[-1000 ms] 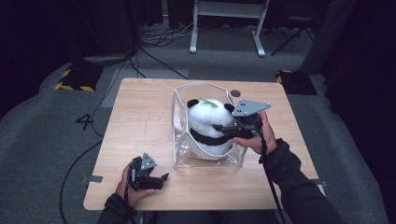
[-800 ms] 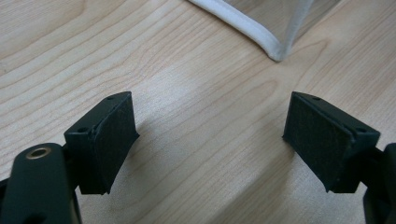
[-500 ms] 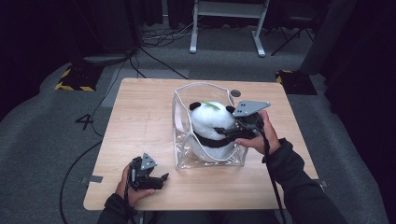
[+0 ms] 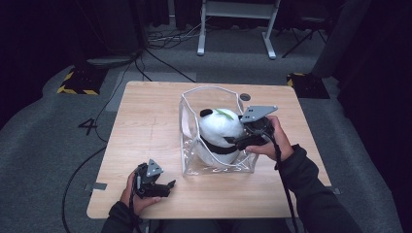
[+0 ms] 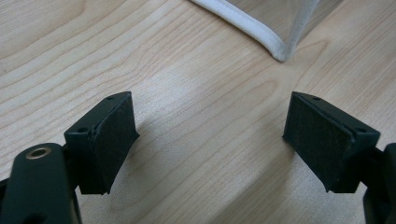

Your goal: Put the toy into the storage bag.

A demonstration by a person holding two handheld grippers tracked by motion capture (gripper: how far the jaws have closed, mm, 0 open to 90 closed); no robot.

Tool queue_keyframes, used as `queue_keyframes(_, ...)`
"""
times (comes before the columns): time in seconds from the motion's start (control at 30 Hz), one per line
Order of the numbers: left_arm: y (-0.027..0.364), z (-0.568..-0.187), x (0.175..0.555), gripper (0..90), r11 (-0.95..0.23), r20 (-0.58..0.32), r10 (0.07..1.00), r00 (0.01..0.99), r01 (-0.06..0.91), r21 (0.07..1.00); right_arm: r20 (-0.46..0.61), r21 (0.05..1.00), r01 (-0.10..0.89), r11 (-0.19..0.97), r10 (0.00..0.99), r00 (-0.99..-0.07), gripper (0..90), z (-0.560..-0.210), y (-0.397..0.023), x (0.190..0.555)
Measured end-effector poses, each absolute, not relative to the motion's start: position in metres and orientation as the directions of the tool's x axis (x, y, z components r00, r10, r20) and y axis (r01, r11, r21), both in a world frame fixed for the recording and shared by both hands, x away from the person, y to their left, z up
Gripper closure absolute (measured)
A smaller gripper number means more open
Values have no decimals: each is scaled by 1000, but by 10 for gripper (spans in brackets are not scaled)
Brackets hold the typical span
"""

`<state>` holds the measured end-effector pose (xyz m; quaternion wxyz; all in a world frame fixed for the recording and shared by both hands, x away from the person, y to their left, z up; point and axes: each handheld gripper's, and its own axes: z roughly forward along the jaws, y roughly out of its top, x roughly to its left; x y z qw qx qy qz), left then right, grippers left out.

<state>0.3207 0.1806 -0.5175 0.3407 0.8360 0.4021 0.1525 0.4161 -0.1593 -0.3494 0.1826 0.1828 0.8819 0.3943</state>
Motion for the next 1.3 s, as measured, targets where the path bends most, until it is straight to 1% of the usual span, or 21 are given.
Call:
queue_keyframes(0.53, 181, -517, 321, 171, -445, -19, 776, 630, 568, 692, -179, 768, 185, 614, 482, -858, 181, -347, -162, 413)
queue_keyframes(0.67, 181, -518, 321, 171, -444, -19, 776, 630, 569, 692, -178, 782, 177, 597, 487, -855, 183, -342, -165, 412)
queue_keyframes(0.73, 181, -517, 321, 171, -445, -19, 776, 630, 569, 692, -180, 798, 166, 580, 492, -852, 209, -337, -167, 410)
queue_keyframes(0.8, 181, -517, 321, 170, -445, -19, 776, 630, 569, 692, -171, 821, 159, 549, 502, -848, 200, -332, -170, 409)
queue_keyframes(0.97, 181, -518, 321, 171, -444, -19, 776, 630, 569, 692, -198, 804, 147, 576, 493, -847, 224, -331, -169, 407)
queue_keyframes(1.3, 181, -517, 321, 170, -445, -19, 776, 630, 568, 692, -213, 800, 140, 584, 493, -843, 222, -330, -169, 406)
